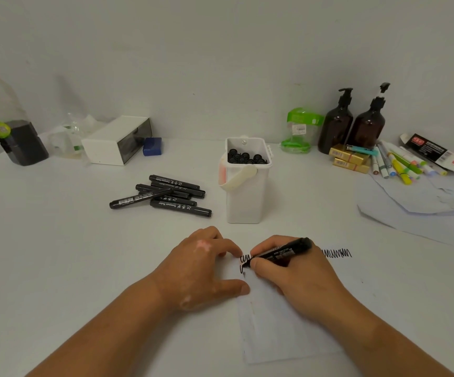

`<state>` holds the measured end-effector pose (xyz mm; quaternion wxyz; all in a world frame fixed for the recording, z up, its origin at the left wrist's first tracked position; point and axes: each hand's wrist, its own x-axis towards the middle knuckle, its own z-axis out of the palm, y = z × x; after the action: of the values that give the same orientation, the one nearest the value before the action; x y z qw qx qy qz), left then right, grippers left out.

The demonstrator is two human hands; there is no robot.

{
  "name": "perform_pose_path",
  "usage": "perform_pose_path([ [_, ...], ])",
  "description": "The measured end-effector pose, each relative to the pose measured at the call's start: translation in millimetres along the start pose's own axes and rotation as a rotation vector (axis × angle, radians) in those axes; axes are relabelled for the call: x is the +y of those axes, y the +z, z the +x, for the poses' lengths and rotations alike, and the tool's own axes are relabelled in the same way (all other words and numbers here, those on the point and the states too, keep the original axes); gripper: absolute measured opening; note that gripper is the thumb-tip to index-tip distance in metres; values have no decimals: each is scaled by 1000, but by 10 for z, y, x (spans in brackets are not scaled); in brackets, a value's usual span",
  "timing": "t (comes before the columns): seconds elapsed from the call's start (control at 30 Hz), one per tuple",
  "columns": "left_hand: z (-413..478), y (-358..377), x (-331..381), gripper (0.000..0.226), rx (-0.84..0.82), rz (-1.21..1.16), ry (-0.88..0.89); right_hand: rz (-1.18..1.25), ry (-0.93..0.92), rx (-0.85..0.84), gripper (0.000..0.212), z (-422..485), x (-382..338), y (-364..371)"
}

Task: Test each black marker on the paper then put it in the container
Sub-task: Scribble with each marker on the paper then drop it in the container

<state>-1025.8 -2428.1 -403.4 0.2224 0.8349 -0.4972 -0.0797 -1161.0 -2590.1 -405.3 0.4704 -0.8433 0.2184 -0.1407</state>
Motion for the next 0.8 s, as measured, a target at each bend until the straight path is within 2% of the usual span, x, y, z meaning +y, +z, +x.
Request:
perform_pose_path([
  [0.8,5,-8,-8,60,-13,13,1,9,48,64,6,26,18,-2],
])
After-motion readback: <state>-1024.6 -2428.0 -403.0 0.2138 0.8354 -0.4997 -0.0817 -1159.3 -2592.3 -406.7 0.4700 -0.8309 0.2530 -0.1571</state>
